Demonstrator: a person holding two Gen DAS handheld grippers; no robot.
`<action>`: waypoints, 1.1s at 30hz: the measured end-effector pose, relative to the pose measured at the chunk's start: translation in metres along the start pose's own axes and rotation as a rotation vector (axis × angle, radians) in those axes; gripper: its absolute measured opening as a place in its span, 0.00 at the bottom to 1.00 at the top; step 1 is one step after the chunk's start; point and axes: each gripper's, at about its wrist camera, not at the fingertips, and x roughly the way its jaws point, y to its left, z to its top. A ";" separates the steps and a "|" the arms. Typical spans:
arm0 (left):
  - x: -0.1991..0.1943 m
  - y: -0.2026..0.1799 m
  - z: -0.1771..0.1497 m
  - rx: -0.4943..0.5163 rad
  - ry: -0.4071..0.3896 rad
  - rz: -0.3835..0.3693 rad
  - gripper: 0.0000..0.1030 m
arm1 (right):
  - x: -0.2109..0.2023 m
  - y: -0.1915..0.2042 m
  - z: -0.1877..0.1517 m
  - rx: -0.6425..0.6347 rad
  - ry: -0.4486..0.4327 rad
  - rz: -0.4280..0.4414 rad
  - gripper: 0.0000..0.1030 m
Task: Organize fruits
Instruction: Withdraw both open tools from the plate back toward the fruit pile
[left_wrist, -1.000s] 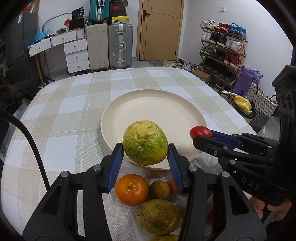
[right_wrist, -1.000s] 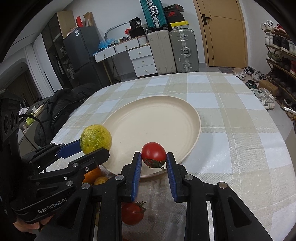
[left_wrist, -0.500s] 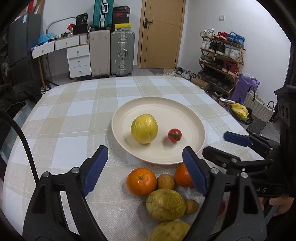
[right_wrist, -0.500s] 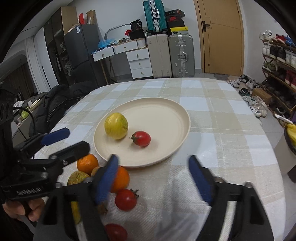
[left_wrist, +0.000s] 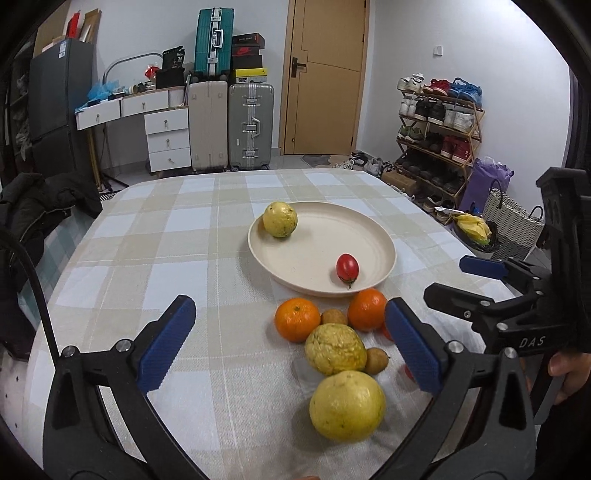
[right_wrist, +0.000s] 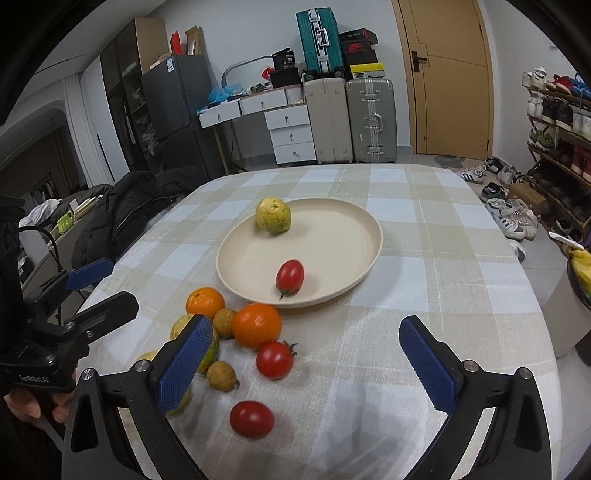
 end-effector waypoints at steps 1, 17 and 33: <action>-0.004 -0.001 -0.002 -0.001 0.004 -0.004 0.99 | -0.001 0.000 -0.002 0.001 0.005 0.003 1.00; -0.027 -0.023 -0.034 0.037 0.067 -0.012 0.99 | -0.004 0.010 -0.034 -0.031 0.099 0.011 1.00; -0.005 -0.016 -0.034 0.022 0.117 -0.006 0.99 | 0.015 0.020 -0.049 -0.125 0.182 -0.040 1.00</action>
